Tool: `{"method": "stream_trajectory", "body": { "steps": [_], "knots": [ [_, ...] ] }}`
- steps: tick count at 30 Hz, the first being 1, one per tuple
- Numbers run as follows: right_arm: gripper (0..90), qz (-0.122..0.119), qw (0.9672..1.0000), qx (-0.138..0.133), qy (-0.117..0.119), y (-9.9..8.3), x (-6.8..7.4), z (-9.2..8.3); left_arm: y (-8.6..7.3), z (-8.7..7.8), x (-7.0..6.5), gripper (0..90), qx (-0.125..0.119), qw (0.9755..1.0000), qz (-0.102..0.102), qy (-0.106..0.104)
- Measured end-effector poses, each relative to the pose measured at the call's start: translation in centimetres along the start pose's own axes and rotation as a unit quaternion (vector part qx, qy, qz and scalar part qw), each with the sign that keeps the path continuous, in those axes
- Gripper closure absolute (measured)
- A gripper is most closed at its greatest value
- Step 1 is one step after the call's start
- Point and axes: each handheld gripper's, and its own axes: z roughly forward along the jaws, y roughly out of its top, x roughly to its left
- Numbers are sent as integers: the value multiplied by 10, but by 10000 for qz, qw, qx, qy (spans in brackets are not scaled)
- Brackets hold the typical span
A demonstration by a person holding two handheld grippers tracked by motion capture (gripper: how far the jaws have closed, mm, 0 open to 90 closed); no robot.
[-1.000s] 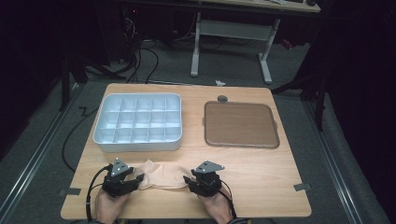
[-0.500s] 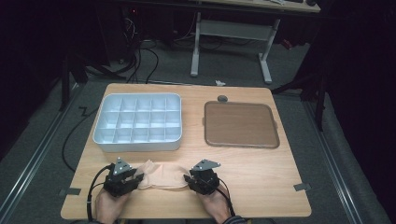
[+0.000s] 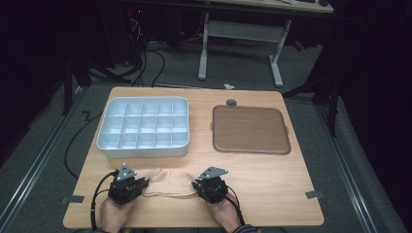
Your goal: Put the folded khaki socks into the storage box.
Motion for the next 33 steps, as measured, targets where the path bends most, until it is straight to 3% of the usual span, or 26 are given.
{"method": "stream_trajectory", "body": {
  "steps": [12,22,33],
  "knots": [
    [865,-10,10000,-57,-4,-1,1,-1,1,0,9,831,-25,9990,-287,-348],
    [867,46,9998,-207,-22,0,-1,-5,2,-6,11,836,-155,9976,-380,-553],
    [868,91,9993,-357,-94,-1,-7,-15,13,-8,0,838,-253,9972,-248,-662]
  ]
}}
